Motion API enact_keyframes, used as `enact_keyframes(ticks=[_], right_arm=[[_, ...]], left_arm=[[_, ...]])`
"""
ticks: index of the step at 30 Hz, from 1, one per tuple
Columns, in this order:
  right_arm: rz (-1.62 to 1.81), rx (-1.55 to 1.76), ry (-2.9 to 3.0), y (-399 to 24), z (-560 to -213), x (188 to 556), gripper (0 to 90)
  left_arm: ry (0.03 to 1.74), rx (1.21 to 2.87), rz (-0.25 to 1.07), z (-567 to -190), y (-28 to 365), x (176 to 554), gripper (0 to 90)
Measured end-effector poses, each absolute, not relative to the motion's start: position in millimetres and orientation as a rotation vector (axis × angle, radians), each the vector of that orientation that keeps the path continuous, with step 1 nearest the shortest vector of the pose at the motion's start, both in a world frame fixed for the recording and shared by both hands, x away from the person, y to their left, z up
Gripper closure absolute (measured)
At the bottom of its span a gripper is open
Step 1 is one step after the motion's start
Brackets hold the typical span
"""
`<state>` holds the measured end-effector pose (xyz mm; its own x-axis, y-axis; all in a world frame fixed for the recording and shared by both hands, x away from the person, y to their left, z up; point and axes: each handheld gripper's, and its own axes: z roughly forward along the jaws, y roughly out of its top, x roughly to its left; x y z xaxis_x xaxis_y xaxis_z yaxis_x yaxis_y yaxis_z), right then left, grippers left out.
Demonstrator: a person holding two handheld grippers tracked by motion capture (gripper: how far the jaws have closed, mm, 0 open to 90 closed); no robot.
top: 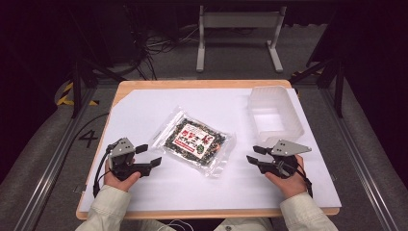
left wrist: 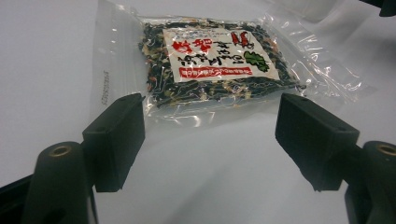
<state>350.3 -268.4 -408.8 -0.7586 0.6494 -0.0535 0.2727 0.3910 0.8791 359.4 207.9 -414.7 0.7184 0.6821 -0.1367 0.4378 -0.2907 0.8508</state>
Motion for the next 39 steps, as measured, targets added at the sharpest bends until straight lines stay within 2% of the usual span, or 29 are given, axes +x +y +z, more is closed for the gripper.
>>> enact_keyframes(ticks=[6,19,26,32,39], right_arm=[[1.313,0.795,2.279,-267,-410,351,51.9],[1.308,0.792,2.278,-267,-411,351,50.1],[1.311,0.79,2.279,-267,-411,351,49.3],[1.317,0.807,2.275,-271,-412,351,48.4],[1.317,0.82,2.264,-274,-412,347,48.3]], left_arm=[[0.84,1.918,0.31,-394,206,368,22.8],[0.866,1.829,0.307,-373,205,401,16.5],[0.906,1.788,0.305,-373,203,414,15.3],[0.934,1.825,0.409,-374,201,419,15.3],[0.948,1.875,0.363,-396,200,433,16.1]])
